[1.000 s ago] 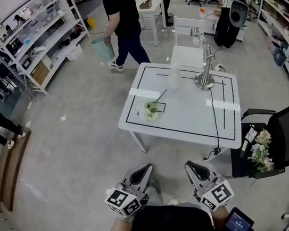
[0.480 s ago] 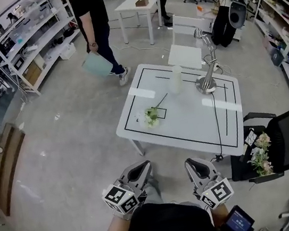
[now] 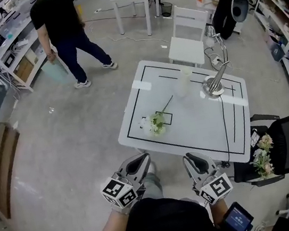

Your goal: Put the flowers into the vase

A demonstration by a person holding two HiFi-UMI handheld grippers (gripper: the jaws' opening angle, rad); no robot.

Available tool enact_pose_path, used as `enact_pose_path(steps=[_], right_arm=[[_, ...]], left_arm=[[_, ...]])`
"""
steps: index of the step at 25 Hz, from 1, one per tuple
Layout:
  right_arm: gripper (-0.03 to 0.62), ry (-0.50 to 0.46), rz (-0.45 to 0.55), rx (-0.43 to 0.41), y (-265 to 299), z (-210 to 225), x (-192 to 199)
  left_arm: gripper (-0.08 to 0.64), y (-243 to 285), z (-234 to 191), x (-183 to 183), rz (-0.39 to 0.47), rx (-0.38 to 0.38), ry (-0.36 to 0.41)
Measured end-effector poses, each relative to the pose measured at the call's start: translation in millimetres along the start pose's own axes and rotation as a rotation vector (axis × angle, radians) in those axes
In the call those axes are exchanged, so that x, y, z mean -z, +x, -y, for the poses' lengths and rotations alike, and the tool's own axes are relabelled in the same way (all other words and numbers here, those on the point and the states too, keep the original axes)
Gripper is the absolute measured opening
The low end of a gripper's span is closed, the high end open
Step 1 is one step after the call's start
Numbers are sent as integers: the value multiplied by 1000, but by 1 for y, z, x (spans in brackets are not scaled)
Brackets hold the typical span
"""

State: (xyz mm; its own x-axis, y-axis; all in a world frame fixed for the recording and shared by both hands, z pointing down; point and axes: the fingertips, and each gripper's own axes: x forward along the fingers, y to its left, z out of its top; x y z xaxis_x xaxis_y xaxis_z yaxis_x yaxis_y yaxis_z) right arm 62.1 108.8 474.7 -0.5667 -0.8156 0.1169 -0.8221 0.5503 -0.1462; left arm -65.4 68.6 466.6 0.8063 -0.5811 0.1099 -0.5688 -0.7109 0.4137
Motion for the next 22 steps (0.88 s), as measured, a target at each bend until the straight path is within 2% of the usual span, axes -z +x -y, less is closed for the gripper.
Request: enact_pose_path(steps=[11, 22], right_arm=[[72, 14, -122, -12, 117, 32, 9], [139, 47, -263, 13, 208, 52, 27]], left_arm=[[5, 36, -104, -41, -33, 8, -21], [5, 67, -164, -61, -98, 102, -19]])
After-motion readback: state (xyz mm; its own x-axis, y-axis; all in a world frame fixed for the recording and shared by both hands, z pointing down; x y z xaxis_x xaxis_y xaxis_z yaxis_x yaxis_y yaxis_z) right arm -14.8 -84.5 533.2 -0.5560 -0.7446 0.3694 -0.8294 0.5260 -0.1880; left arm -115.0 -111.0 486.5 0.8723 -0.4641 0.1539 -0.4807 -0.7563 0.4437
